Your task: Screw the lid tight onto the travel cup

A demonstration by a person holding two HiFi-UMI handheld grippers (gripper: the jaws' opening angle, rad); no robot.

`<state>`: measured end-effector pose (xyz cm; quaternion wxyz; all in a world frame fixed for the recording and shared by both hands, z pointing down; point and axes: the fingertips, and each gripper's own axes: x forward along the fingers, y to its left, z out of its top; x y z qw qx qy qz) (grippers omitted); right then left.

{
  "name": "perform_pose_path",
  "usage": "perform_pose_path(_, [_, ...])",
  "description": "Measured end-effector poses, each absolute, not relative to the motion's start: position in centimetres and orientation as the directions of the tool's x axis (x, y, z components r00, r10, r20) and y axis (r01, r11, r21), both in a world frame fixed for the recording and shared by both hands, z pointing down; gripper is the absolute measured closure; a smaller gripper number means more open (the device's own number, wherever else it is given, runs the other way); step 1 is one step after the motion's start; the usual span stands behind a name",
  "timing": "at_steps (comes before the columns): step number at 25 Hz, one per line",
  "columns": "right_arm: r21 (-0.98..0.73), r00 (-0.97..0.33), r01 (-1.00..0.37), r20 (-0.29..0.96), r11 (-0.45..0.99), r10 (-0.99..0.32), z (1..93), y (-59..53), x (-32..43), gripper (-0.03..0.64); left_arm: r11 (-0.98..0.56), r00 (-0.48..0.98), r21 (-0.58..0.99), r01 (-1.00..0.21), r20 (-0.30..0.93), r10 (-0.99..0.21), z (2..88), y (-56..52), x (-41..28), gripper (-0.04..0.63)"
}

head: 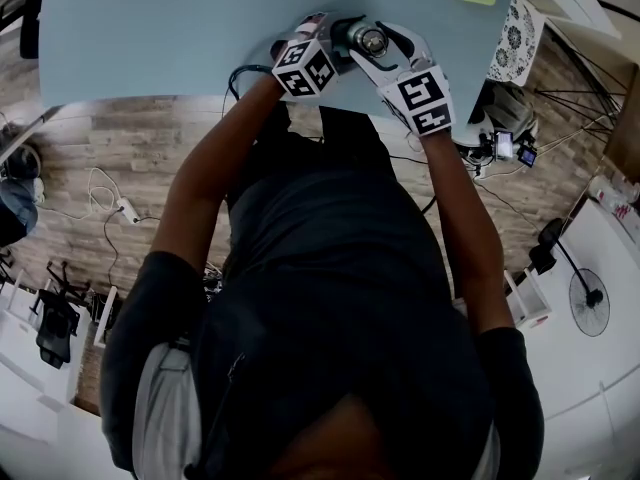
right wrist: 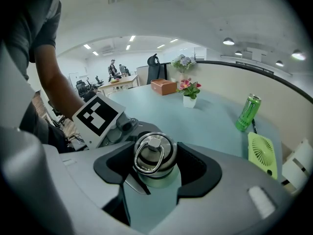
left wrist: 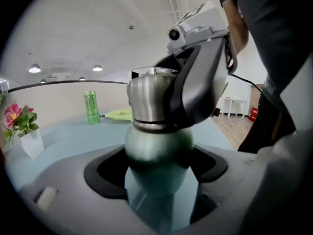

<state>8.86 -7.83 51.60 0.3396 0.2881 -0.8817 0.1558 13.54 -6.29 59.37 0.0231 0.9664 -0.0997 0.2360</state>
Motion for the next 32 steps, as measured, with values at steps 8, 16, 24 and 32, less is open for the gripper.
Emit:
perform_pose_path(8, [-0.069, -0.602, -0.581, 0.707, 0.811, -0.371, 51.7, -7.4, 8.9, 0.351, -0.978, 0.889, -0.004, -0.208, 0.417, -0.19, 59.3, -6.2, 13.5, 0.179])
perform_pose_path(16, [-0.065, -0.594, -0.567, 0.723, 0.821, -0.353, 51.7, -7.3, 8.7, 0.35, -0.979, 0.89, -0.002, -0.205, 0.416, -0.187, 59.2, -6.2, 13.4, 0.179])
perform_pose_path(24, [0.127, -0.515, -0.151, 0.836, 0.98, -0.188, 49.6, -6.2, 9.1, 0.33, -0.979, 0.89, -0.003, -0.203, 0.417, -0.185, 59.3, -6.3, 13.5, 0.179])
perform_pose_path(32, [0.178, -0.312, 0.598, 0.95, 0.781, 0.022, 49.5, -4.4, 8.9, 0.33, -0.979, 0.889, -0.003, -0.202, 0.418, -0.185, 59.3, -6.2, 13.6, 0.179])
